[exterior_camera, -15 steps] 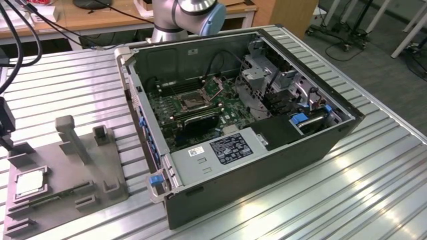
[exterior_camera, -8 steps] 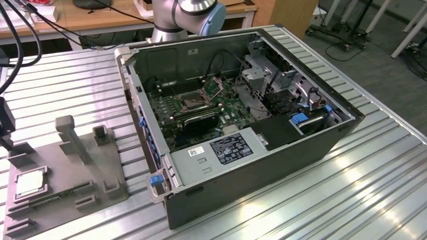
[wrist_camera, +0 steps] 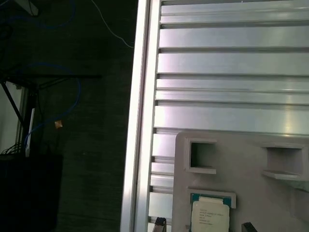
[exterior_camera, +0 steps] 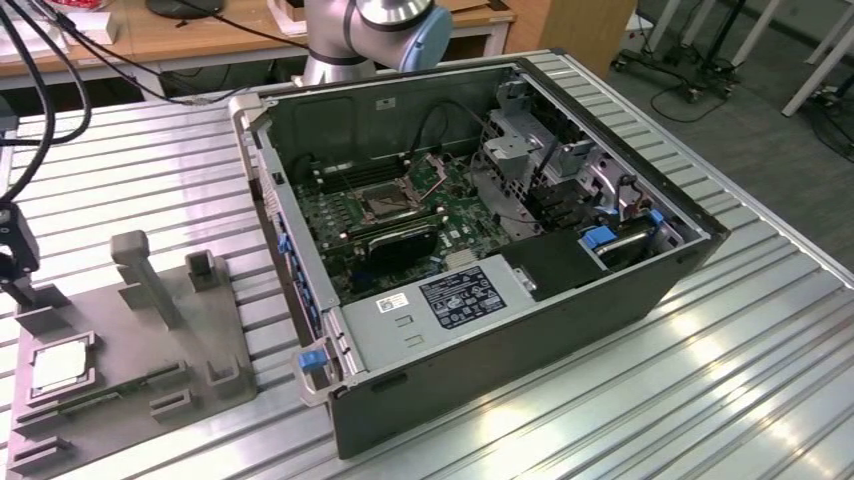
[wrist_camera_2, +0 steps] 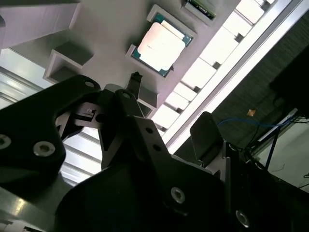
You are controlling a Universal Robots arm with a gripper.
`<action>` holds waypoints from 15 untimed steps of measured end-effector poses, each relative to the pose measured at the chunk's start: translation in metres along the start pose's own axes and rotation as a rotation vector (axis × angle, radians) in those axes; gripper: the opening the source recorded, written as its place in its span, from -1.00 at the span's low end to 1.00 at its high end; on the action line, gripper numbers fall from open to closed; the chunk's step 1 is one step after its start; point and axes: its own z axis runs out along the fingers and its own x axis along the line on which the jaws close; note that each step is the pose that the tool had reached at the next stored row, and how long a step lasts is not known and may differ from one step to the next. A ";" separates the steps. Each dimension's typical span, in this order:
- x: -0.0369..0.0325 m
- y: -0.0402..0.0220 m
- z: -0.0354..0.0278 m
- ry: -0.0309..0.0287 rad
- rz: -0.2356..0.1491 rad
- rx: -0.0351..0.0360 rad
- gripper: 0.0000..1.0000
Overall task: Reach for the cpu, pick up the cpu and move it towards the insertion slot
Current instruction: 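Reach for the cpu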
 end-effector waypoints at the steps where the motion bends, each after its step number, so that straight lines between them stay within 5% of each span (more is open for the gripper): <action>1: 0.0001 -0.0006 0.0018 0.0000 0.000 0.0000 0.36; 11: -0.0061 -0.0037 0.0191 0.0003 0.001 0.0033 0.36; 12: -0.0063 -0.0038 0.0203 0.0004 0.002 0.0060 0.36; 15: -0.0065 -0.0039 0.0217 0.0016 0.003 0.0311 0.36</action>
